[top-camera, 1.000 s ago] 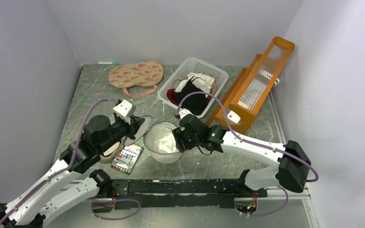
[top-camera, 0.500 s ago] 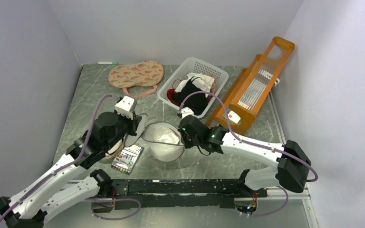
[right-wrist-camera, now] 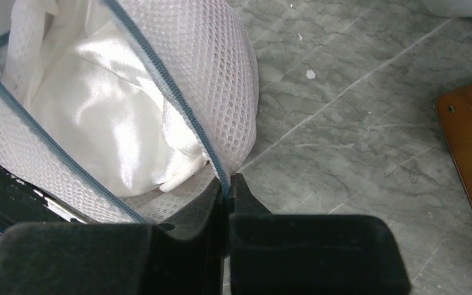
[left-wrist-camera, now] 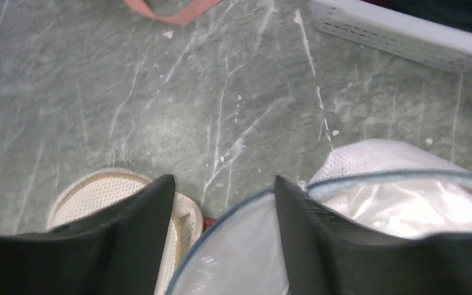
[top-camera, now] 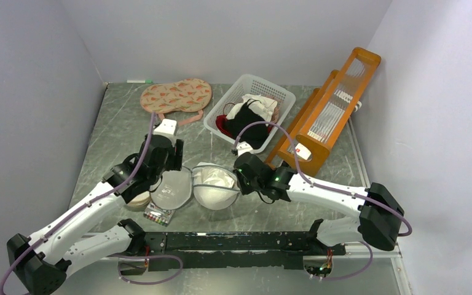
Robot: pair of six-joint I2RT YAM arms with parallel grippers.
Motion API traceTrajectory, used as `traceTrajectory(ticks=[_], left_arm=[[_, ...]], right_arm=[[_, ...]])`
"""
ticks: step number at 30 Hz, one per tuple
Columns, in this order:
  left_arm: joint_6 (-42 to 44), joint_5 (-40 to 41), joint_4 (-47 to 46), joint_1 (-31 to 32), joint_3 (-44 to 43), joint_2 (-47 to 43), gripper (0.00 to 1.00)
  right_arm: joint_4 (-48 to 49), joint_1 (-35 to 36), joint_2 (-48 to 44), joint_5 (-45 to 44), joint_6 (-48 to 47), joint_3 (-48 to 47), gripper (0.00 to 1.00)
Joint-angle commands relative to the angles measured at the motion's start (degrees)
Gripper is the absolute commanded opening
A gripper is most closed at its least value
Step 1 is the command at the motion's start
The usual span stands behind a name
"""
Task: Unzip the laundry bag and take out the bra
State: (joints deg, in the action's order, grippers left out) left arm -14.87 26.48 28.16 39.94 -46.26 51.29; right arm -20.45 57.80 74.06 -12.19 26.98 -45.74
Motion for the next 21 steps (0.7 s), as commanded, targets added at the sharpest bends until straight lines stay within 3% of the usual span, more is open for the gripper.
traceTrajectory(ticks=[1,3,7,9,12,16,21], left_arm=[[-2.8,7.4,3.1,-1.4,-2.7,-0.8,0.83],[-2.8,7.8,3.2,-1.6,-2.7,-1.5,0.95],[-1.1,3.7,2.4,-1.6,-2.7,-2.4,0.93],[1.2,-3.0,0.7,-1.6,-2.0,-3.3,0.91],[5.3,-19.8,-6.5,-1.6,1.0,-4.6,0.93],[8.1,-36.4,-8.4,-1.6,0.4,-0.5,0.93],[7.7,-36.4,-6.0,-1.6,-0.8,9.9,0.95]], right_arm=[[1.1,-0.2,-1.9,-1.2,0.5,1.2,0.00],[1.5,-0.1,-2.2,-0.8,0.6,1.4,0.00],[0.6,-0.2,-2.0,-1.0,0.6,0.8,0.00],[1.8,-0.2,-2.4,-1.0,0.0,1.7,0.00],[1.4,-0.2,-2.0,-1.7,-0.8,0.9,0.00],[1.9,-0.2,-1.4,-2.1,-2.2,-0.3,0.05],[0.7,-0.1,-0.6,-1.0,-3.6,-2.7,0.16]])
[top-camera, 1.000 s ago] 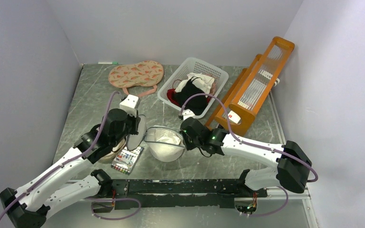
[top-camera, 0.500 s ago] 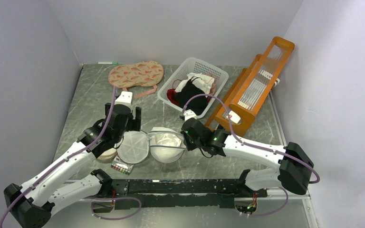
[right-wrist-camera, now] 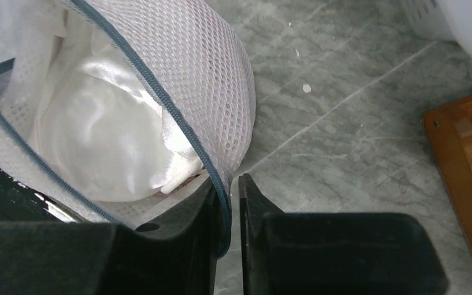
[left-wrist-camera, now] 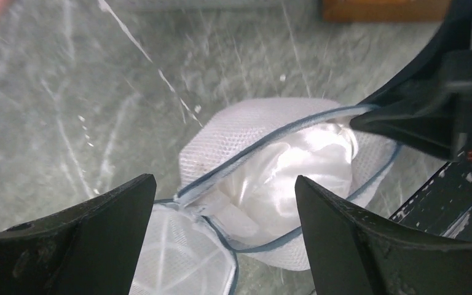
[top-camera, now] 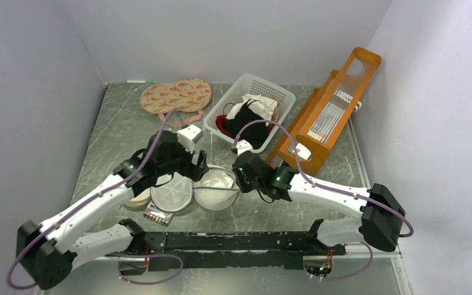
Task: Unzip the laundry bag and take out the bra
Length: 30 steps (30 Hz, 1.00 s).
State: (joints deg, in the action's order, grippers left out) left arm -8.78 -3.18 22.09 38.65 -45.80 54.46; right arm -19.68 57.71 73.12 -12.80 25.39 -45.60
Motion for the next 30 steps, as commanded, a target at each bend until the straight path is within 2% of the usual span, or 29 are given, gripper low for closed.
traceTrajectory(ticks=[1,7,11,12,16,19,25,30], left_arm=[[1.6,-6.1,1.9,-0.3,-2.4,9.3,0.93],[1.4,-5.0,4.4,-0.5,-3.8,16.6,0.87],[2.0,-7.2,4.2,-0.6,-3.8,17.1,0.76],[2.0,-7.1,4.2,-0.6,-3.7,16.8,0.69],[2.8,-5.8,5.1,-0.5,-4.5,15.5,0.28],[2.9,-6.6,4.2,-0.5,-4.0,12.9,0.10],[2.8,-8.8,1.7,-0.6,-2.8,7.1,0.07],[2.7,-9.9,0.8,-0.6,-2.4,5.9,0.07]], right_arm=[[0.3,0.0,0.2,0.0,-2.2,-2.7,0.18],[0.6,0.2,-0.4,0.6,-3.0,-3.3,0.27],[1.5,0.1,0.1,0.8,-3.4,-3.2,0.34],[1.1,0.1,0.4,1.0,-3.5,-3.6,0.35],[0.9,0.2,0.3,1.6,-4.1,-3.8,0.44],[-1.4,0.3,-0.4,0.3,-4.6,-5.8,0.52],[-6.0,0.5,-3.2,-0.4,-4.4,-10.4,0.64],[-6.4,2.9,-6.2,3.4,-2.2,-11.3,0.67]])
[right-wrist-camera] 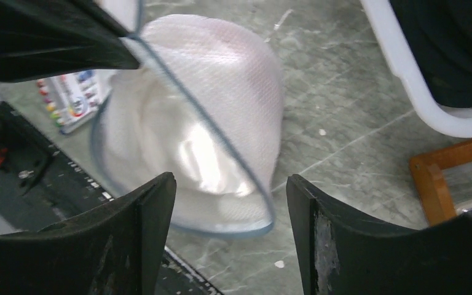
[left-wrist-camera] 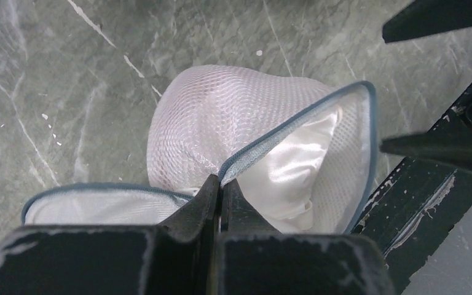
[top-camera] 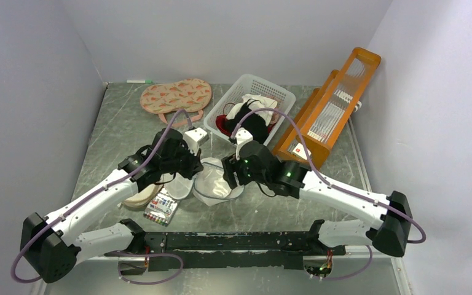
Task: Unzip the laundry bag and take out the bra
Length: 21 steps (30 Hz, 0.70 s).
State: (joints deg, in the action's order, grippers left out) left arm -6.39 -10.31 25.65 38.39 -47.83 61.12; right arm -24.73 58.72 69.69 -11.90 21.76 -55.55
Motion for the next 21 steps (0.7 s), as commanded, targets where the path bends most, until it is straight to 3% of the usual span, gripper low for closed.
traceTrajectory(ticks=[1,5,9,21], left_arm=[[0.3,-2.8,-2.4,-0.3,-0.6,-0.6,0.07],[0.3,-3.4,-2.3,-0.3,-0.6,0.2,0.07],[0.5,-3.9,-2.2,-0.2,-0.8,1.1,0.07],[0.4,-3.6,-2.4,-0.3,-0.8,1.6,0.07]], right_arm=[[-0.1,2.4,-3.4,4.0,1.9,-0.9,0.66],[4.5,2.9,-3.8,8.1,3.0,1.8,0.46],[7.1,2.9,-1.2,5.6,3.8,4.0,0.35],[7.0,2.9,1.3,-7.2,15.1,11.1,0.36]])
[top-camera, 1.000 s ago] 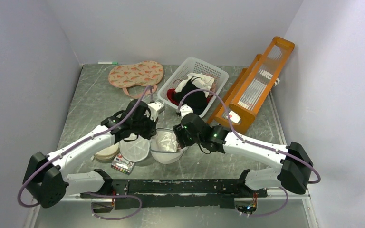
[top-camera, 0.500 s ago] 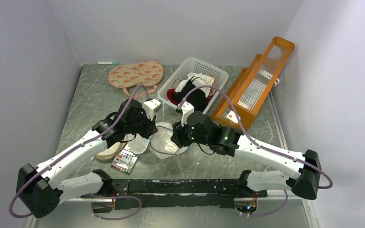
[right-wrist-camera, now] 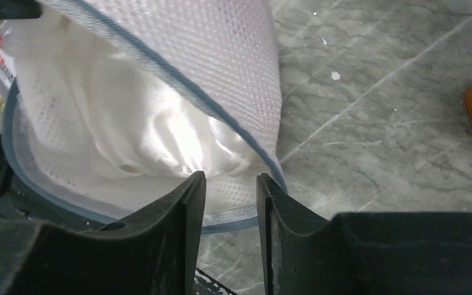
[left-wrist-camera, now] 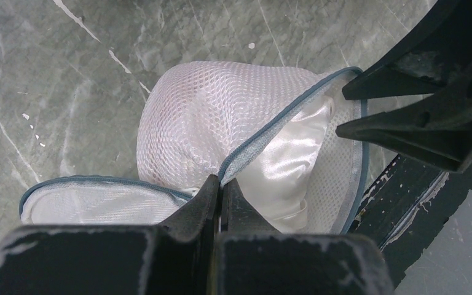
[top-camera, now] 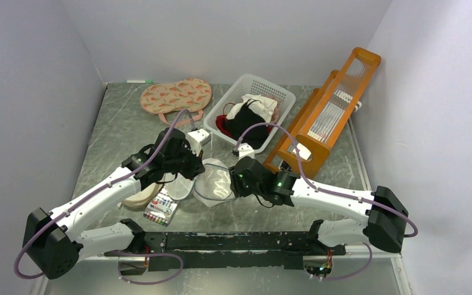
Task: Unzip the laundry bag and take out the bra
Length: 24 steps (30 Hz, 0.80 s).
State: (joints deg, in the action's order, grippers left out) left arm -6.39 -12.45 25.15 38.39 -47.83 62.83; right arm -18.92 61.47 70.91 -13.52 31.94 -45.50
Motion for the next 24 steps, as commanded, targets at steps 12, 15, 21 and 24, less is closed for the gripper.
traceTrajectory(ticks=[12,15,21,24], left_arm=[[0.5,-2.1,-1.9,-0.3,-0.7,0.1,0.07],[0.6,-2.0,-2.1,-0.2,-0.7,-0.2,0.07],[0.4,-2.5,-2.3,-0.2,-0.5,-0.6,0.07],[0.5,-2.2,-2.0,-0.3,-0.8,-0.5,0.07]], right_arm=[[13.8,0.1,2.2,-1.5,8.4,5.2,0.31],[15.1,0.1,4.1,-1.7,8.2,4.1,0.28],[13.2,0.1,6.0,-4.6,8.5,1.4,0.06],[14.1,0.1,4.2,-3.7,6.7,1.0,0.00]])
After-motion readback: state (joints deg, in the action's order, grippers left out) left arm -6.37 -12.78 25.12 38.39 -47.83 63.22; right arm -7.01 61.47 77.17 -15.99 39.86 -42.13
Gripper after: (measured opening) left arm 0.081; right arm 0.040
